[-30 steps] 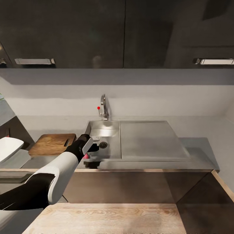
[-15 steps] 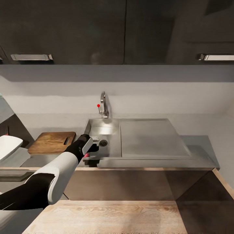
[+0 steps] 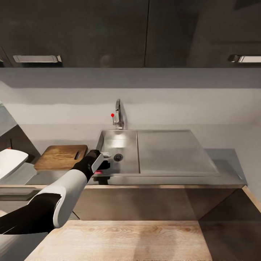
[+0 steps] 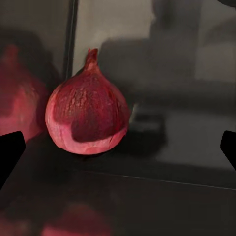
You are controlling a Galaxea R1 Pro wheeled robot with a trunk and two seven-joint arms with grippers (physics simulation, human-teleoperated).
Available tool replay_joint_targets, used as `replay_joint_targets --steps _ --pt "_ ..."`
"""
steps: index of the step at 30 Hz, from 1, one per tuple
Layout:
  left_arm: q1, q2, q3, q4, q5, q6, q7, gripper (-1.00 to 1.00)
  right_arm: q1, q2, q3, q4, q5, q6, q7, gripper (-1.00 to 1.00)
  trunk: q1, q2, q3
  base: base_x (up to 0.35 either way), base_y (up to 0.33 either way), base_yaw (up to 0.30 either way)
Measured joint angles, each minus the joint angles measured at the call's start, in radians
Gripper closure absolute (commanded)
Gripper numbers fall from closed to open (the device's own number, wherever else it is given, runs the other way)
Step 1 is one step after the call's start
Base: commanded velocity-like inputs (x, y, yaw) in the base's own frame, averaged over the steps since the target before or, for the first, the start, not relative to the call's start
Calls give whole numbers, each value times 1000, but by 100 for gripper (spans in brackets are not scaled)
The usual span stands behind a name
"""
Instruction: In the kitchen, take the Vidalia onion out of the sink, dice it on the chopping board with the paring knife, put the diced onion into the bowl on the countertop, then place both the paring knife and the chopping board into the sink.
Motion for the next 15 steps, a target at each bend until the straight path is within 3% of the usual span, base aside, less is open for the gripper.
replay_joint_targets --steps 15 --pt "0 1 0 0 0 0 0 -100 0 0 0 0 0 0 0 -100 0 0 -18 0 0 0"
